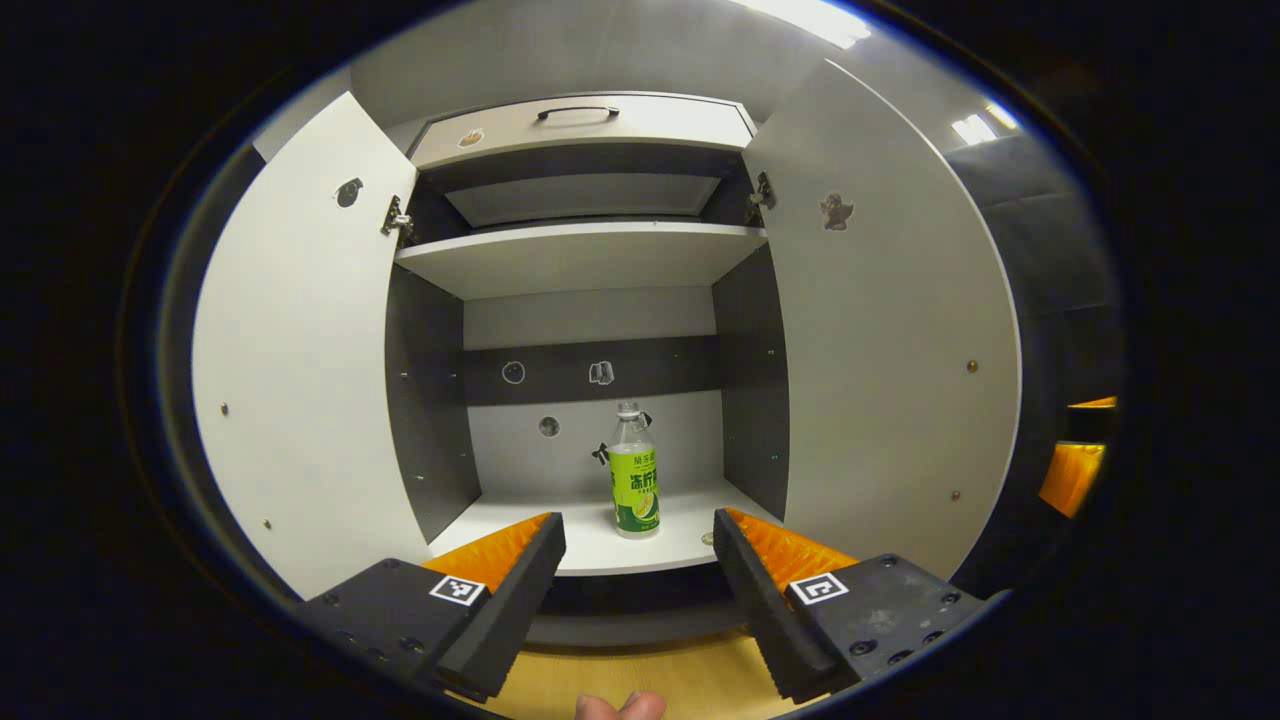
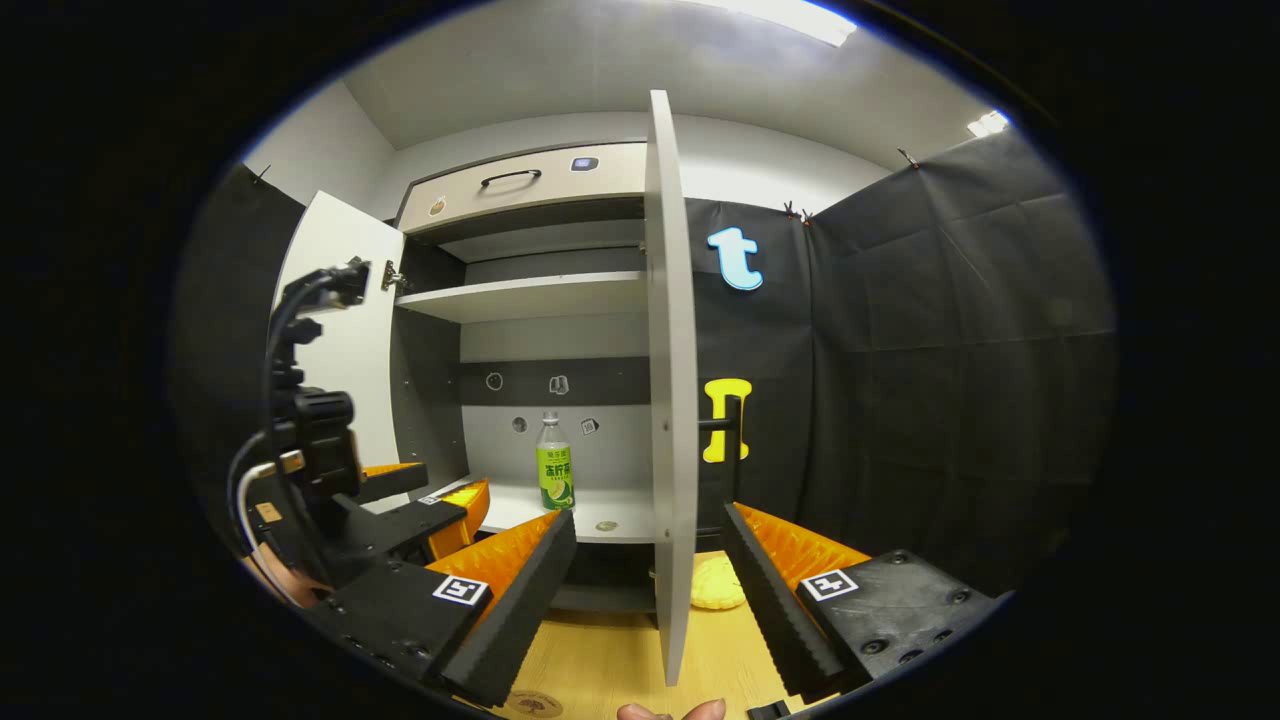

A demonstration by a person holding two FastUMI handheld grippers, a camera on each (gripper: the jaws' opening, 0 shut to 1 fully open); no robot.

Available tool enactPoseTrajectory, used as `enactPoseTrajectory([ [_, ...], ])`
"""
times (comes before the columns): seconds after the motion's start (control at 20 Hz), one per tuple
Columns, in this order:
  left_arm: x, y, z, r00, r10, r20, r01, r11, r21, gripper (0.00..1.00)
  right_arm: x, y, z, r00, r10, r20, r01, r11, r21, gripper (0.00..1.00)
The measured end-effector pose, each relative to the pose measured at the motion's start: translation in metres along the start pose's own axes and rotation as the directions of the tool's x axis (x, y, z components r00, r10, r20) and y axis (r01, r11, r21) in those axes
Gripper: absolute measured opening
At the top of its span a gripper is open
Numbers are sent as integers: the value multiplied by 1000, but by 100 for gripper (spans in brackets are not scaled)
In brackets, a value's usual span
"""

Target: Grasp the bottle in the cabinet with the left hand and place it on the coaster, then close the right door with the right hand and the left door with the left hand.

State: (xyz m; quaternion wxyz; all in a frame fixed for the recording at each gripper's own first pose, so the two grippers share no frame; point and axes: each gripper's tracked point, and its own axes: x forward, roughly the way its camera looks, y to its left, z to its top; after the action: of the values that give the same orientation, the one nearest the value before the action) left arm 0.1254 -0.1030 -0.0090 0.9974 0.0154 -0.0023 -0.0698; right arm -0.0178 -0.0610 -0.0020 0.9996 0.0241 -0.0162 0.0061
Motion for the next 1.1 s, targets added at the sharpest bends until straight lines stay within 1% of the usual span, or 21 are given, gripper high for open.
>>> enactPoseTrajectory([
  [0.1,25,-3,-4,1000,6,-9,-6,1000,13,95,0,-12,-3,1000,-11,-3,11,1000,1,98],
  [0.3,81,-4,-10,1000,14,-9,-13,999,51,94,1,-48,-12,998,-57,-21,57,998,-1,98],
  [0.4,110,-2,-15,1000,20,-22,-19,999,40,93,3,-67,-16,996,-84,-33,84,996,4,98],
  [0.55,155,7,-24,997,52,-49,-51,999,16,93,7,-95,-21,991,-124,-44,125,992,8,98],
  [0.65,181,10,-27,997,59,-52,-59,998,13,94,11,-111,-22,988,-150,-47,151,988,18,98],
  [0.8,212,15,-38,995,83,-63,-83,997,8,94,18,-126,-24,984,-171,-49,172,984,33,98],
  [0.95,239,17,-43,994,89,-56,-90,996,-19,94,25,-134,-30,983,-173,-62,176,984,36,98],
  [1.1,259,26,-49,990,118,-78,-121,992,-44,93,30,-143,-32,983,-171,-69,173,984,31,98],
])
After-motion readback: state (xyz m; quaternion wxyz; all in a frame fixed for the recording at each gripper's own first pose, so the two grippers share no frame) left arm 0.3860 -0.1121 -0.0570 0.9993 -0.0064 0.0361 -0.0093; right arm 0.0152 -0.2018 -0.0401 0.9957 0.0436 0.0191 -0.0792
